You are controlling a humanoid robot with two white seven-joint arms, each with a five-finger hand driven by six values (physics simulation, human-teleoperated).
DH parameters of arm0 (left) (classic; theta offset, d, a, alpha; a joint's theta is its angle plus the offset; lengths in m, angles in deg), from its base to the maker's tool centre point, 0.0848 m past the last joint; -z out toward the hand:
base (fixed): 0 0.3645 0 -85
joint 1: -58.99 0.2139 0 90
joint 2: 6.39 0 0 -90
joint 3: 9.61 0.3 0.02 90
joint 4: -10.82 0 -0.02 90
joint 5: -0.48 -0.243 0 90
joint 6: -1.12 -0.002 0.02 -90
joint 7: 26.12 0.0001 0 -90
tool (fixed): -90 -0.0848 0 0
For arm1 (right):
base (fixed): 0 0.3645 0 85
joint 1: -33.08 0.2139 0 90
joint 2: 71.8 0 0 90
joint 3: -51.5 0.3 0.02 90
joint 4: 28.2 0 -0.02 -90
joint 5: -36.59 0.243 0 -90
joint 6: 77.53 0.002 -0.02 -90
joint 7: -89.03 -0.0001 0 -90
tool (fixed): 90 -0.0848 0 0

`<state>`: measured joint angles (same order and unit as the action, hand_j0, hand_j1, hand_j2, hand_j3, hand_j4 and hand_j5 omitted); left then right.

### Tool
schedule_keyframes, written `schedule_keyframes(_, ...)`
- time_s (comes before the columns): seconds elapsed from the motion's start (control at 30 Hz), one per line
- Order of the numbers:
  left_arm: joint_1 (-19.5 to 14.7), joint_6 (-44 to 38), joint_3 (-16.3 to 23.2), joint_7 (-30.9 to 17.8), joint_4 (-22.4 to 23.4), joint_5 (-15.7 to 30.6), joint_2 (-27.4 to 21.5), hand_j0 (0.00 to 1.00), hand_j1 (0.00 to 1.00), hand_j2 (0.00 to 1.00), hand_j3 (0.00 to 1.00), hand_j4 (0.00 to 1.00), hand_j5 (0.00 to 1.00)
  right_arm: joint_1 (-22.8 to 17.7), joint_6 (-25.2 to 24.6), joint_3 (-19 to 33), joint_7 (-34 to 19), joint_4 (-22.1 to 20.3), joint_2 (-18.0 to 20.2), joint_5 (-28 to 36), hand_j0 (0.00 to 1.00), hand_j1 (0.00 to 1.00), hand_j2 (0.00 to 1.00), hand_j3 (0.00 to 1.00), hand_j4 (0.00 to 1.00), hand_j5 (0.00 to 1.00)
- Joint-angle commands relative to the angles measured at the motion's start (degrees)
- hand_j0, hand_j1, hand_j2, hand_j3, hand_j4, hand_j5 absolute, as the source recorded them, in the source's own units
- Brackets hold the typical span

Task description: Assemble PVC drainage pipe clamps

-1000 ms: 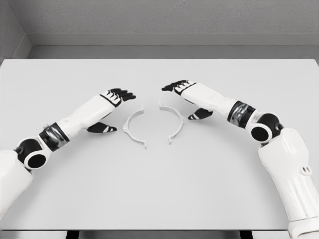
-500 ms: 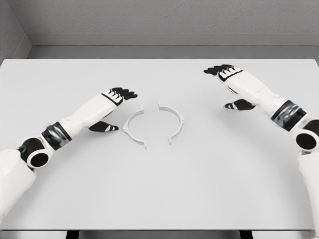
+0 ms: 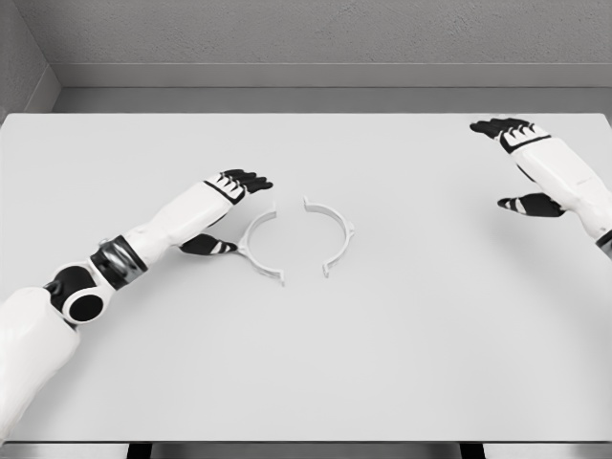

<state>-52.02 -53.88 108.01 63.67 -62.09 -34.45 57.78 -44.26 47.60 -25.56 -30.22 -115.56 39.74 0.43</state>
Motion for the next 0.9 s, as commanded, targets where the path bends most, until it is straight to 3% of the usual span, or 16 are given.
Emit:
schedule_keyframes(0.0,0.0,0.0,0.1,0.0,0.0,0.3,0.3,1.0,1.0,1.0,1.0,1.0,1.0,0.0,-0.1,0.2,-3.5,0.1,0.0,0.5,1.0,1.0,1.0,1.0,1.0,1.0)
schedule_keyframes(0.87,-0.6,0.0,0.1,0.0,0.0,-1.6,3.6,1.0,1.0,1.0,1.0,1.0,1.0,0.0,-0.1,0.2,-3.4,0.1,0.1,0.6,1.0,1.0,1.0,1.0,1.0,1.0)
